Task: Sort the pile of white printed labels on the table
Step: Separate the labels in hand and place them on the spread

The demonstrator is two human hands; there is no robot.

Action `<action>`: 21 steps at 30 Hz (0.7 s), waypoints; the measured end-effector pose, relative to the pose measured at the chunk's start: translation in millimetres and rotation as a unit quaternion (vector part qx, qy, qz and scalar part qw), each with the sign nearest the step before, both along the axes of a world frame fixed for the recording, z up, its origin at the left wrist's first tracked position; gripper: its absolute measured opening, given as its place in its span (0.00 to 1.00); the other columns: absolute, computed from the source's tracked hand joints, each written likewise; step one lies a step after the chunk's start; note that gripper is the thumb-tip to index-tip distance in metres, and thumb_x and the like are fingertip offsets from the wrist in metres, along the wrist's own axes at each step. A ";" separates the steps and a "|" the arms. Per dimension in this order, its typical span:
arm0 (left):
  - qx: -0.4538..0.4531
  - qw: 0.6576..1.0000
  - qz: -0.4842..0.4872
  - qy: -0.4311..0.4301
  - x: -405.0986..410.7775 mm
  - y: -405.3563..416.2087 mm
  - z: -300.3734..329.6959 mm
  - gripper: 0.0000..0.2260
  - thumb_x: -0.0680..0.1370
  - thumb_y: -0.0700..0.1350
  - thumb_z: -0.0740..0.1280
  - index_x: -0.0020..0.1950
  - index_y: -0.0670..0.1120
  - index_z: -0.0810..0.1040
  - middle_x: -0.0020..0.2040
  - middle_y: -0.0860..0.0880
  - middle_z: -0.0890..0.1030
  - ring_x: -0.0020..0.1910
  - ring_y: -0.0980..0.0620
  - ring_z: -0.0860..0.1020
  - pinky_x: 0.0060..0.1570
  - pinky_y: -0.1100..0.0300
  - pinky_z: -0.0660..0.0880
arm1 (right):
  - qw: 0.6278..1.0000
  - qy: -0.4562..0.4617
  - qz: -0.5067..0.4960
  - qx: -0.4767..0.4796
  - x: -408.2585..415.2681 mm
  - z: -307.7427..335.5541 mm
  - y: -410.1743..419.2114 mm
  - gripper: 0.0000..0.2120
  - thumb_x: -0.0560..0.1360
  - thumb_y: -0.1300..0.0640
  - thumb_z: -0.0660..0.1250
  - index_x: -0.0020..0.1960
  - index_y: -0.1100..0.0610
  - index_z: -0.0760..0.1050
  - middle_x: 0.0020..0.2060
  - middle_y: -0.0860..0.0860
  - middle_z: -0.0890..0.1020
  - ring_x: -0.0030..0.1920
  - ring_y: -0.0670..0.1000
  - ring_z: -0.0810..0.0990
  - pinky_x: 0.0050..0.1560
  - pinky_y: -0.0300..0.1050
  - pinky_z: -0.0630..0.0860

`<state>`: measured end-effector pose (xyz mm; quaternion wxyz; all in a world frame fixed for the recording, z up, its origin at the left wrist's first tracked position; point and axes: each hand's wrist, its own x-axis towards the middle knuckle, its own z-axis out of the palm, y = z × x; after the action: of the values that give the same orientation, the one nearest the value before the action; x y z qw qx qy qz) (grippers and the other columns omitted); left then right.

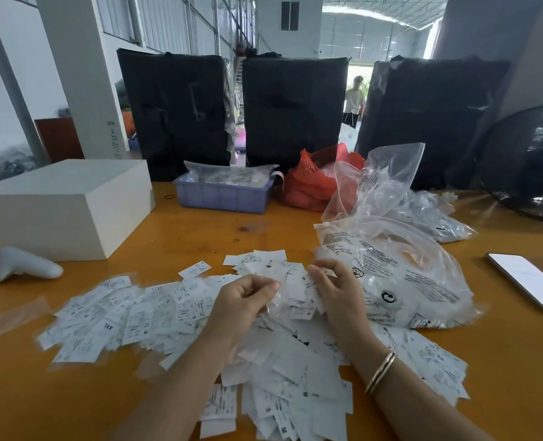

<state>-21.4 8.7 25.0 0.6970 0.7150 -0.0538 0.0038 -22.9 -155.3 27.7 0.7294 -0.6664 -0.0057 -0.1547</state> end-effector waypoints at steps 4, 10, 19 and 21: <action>0.047 0.998 -0.027 -0.021 -0.6 -0.2 -2.2 0.01 0.76 0.41 0.70 0.46 0.45 0.79 0.43 0.52 0.86 0.45 0.55 0.84 0.45 0.62 0.78 | 0.999 -0.010 0.013 -0.035 3.0 -5.5 -1.0 0.12 0.76 0.59 0.66 0.59 0.49 0.72 0.35 0.61 0.76 0.33 0.54 0.74 0.35 0.47 0.73; 0.171 0.977 -0.015 -0.128 -2.6 -0.6 -2.2 0.05 0.72 0.44 0.74 0.42 0.53 0.80 0.39 0.61 0.83 0.39 0.64 0.80 0.38 0.74 0.73 | 0.998 -0.048 0.032 -0.031 0.0 -4.9 -2.6 0.17 0.73 0.62 0.70 0.57 0.48 0.73 0.36 0.48 0.79 0.37 0.43 0.78 0.40 0.34 0.75; 0.207 0.967 -0.029 -0.146 -6.0 -1.0 -0.7 0.06 0.71 0.45 0.75 0.42 0.55 0.80 0.36 0.60 0.82 0.38 0.63 0.80 0.38 0.72 0.74 | 0.987 -0.123 0.075 -0.066 -6.5 12.3 -13.4 0.15 0.71 0.67 0.70 0.52 0.51 0.75 0.34 0.46 0.80 0.36 0.46 0.76 0.37 0.36 0.75; 0.204 0.968 -0.026 -0.146 -6.5 -1.5 -0.2 0.06 0.71 0.45 0.75 0.42 0.55 0.80 0.36 0.60 0.82 0.39 0.63 0.80 0.38 0.73 0.73 | 0.983 -0.128 0.089 -0.096 -7.3 11.8 -11.9 0.16 0.71 0.67 0.70 0.51 0.49 0.74 0.34 0.45 0.80 0.34 0.48 0.73 0.34 0.37 0.73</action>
<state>-27.9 7.2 24.8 0.5209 0.8322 -0.1730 0.0791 -30.2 -167.2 39.5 0.6660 -0.7048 -0.1738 -0.1718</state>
